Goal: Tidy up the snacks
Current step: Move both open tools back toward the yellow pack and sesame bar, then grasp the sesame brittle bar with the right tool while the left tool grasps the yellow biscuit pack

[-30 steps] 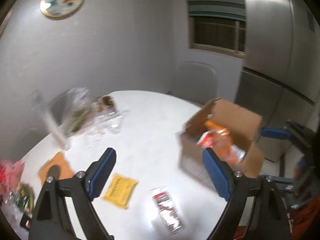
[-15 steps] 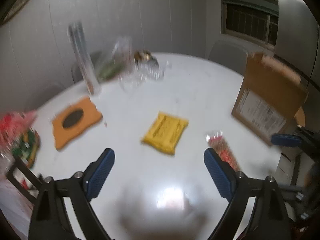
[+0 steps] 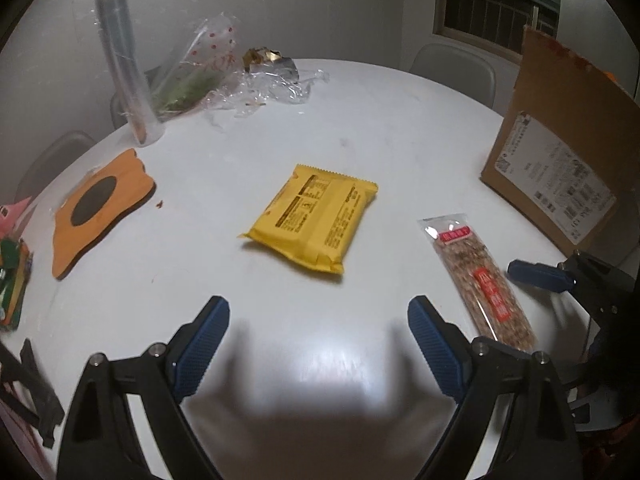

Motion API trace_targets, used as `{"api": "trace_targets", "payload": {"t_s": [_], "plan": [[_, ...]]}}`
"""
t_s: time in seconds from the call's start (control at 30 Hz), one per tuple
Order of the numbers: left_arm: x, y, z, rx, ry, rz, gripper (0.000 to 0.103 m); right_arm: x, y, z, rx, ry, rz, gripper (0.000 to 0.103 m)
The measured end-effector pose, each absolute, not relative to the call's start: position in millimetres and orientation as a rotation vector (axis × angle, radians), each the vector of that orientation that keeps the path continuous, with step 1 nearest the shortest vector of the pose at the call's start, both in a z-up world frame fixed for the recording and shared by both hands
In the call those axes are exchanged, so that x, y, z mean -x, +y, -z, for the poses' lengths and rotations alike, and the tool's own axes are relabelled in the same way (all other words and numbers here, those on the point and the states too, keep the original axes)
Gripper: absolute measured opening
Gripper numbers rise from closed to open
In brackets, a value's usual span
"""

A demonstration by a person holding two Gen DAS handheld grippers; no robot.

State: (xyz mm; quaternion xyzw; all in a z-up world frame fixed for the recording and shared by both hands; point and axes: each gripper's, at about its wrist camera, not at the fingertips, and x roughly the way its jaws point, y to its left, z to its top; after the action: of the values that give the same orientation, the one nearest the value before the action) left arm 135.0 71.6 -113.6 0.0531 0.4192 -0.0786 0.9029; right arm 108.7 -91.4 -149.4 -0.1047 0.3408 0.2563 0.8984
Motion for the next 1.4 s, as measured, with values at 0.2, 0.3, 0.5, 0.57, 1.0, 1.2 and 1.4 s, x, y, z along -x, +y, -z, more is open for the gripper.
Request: {"api": "trace_targets", "payload": {"t_s": [0.2, 0.3, 0.5, 0.57, 1.0, 1.2, 1.4], "plan": [[-163, 67, 118, -0.14, 0.897, 0.155, 0.089, -126, -92, 146, 0.261, 0.727, -0.525, 0.048], [-181, 66, 119, -0.144, 0.914, 0.153, 0.089, -139, -92, 145, 0.27, 0.729, -0.525, 0.044], [-214, 63, 124, -0.171, 0.937, 0.169, 0.089, -162, -93, 140, 0.26, 0.77, -0.555, 0.042], [-225, 62, 127, -0.173, 0.95, 0.185, 0.089, -170, -91, 140, 0.275, 0.772, -0.546, 0.042], [-250, 57, 134, -0.157, 0.973, 0.256, 0.074, -195, -95, 140, 0.256, 0.819, -0.523, 0.057], [-245, 58, 133, -0.142, 0.988, 0.238, 0.071, -191, -90, 141, 0.287, 0.805, -0.512, 0.041], [-234, 61, 131, -0.118, 1.003, 0.218, 0.07, -185, -93, 141, 0.287, 0.777, -0.501, 0.04]]}}
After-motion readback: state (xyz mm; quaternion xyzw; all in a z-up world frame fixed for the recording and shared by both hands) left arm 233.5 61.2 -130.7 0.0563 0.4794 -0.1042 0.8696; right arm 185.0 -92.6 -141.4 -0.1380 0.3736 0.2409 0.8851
